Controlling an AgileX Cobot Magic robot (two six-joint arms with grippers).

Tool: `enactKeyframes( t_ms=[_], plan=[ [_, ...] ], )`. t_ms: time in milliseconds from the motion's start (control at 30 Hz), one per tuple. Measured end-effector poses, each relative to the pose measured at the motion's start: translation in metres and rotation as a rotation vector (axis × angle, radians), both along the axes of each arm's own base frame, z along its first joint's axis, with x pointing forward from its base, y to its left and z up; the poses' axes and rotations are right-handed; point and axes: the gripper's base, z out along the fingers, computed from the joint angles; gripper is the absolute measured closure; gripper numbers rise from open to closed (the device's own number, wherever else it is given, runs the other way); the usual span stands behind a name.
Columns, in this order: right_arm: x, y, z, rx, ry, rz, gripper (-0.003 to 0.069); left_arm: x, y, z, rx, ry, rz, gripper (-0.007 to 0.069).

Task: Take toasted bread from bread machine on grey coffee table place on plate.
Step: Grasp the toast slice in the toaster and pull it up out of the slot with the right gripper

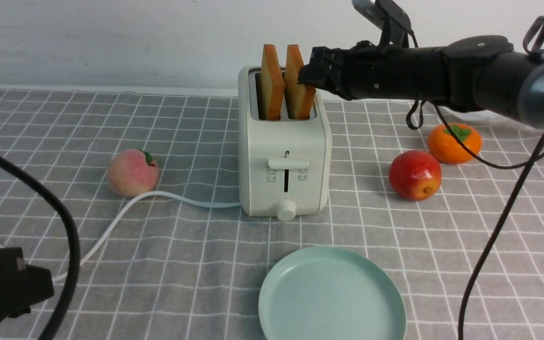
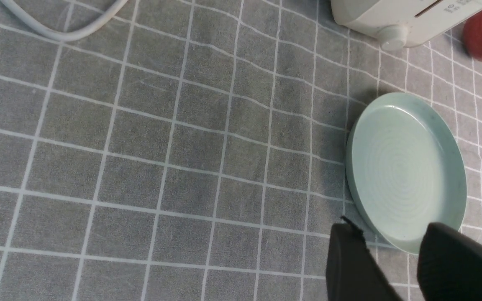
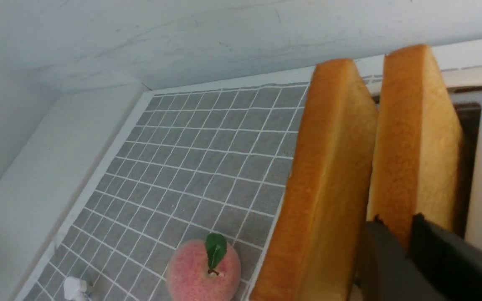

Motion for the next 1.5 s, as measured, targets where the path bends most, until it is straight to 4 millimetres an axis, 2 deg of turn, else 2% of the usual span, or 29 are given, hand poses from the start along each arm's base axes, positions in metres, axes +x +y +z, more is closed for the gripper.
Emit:
enactKeyframes(
  t_ms=[67, 100, 133, 167, 267, 333, 400, 467, 533, 600, 700, 733, 800, 833, 900, 967, 1000, 1100, 1267, 1400, 1500],
  plan=[
    [-0.004, -0.005, 0.015, -0.010, -0.049, 0.004, 0.0669, 0.000, 0.000, 0.000, -0.001, 0.000, 0.000, 0.0387],
    [-0.004, -0.006, 0.015, -0.012, -0.051, 0.003, 0.0671, 0.000, 0.000, 0.000, -0.001, 0.000, 0.000, 0.0387],
    [-0.009, -0.015, 0.034, -0.008, -0.096, 0.001, 0.0678, 0.000, 0.000, 0.000, -0.001, 0.000, 0.000, 0.0387],
    [-0.011, -0.021, 0.043, -0.005, -0.113, -0.007, 0.0678, 0.000, 0.000, 0.000, -0.001, 0.000, 0.000, 0.0387],
    [-0.027, -0.051, 0.085, 0.014, -0.198, -0.024, 0.0678, 0.000, 0.000, 0.000, -0.001, 0.000, 0.000, 0.0387],
    [-0.045, -0.074, 0.117, 0.021, -0.263, -0.020, 0.0676, 0.000, 0.000, 0.000, -0.001, 0.000, 0.000, 0.0387],
    [-0.061, -0.095, 0.139, 0.023, -0.311, -0.014, 0.0673, 0.000, 0.000, 0.000, -0.001, 0.000, 0.000, 0.0387],
    [-0.072, -0.107, 0.153, 0.029, -0.331, -0.008, 0.0662, 0.000, 0.000, 0.000, -0.002, -0.004, 0.001, 0.0387],
    [-0.080, -0.108, 0.159, 0.032, -0.335, 0.022, 0.0648, 0.001, 0.000, 0.001, -0.003, -0.010, 0.003, 0.0387],
    [-0.085, -0.098, 0.158, 0.008, -0.325, 0.084, 0.0617, 0.002, 0.000, 0.002, -0.006, -0.024, 0.006, 0.0387],
    [-0.088, -0.070, 0.144, -0.098, -0.300, 0.189, 0.0549, 0.003, 0.000, 0.003, -0.012, -0.046, 0.013, 0.0387],
    [-0.089, -0.050, 0.131, -0.182, -0.281, 0.254, 0.0489, 0.004, 0.000, 0.004, -0.015, -0.058, 0.016, 0.0387],
    [-0.087, -0.037, 0.121, -0.225, -0.259, 0.282, 0.0447, 0.004, 0.000, 0.004, -0.016, -0.064, 0.018, 0.0387],
    [-0.085, -0.022, 0.110, -0.271, -0.238, 0.299, 0.0382, 0.005, 0.000, 0.005, -0.017, -0.067, 0.019, 0.0387],
    [-0.078, -0.006, 0.098, -0.305, -0.228, 0.260, 0.0284, 0.005, 0.000, 0.005, -0.018, -0.069, 0.019, 0.0387],
    [-0.071, 0.001, 0.092, -0.318, -0.240, 0.218, 0.0229, 0.005, 0.000, 0.005, -0.020, -0.069, 0.019, 0.0387],
    [-0.063, 0.006, 0.087, -0.328, -0.269, 0.149, 0.0164, 0.005, 0.000, 0.005, -0.021, -0.069, 0.019, 0.0387],
    [-0.050, 0.012, 0.079, -0.350, -0.299, 0.091, 0.0085, 0.005, 0.000, 0.005, -0.022, -0.069, 0.019, 0.0387],
    [-0.029, 0.017, 0.051, -0.366, -0.262, 0.066, 0.0070, 0.005, 0.000, 0.005, -0.022, -0.069, 0.019, 0.0387],
    [-0.017, 0.023, 0.021, -0.335, -0.180, 0.070, 0.0125, 0.004, 0.000, 0.004, -0.018, -0.054, 0.015, 0.0387],
    [-0.014, 0.025, 0.014, -0.311, -0.155, 0.065, 0.0153, 0.003, 0.000, 0.003, -0.016, -0.046, 0.012, 0.0387]
  ],
)
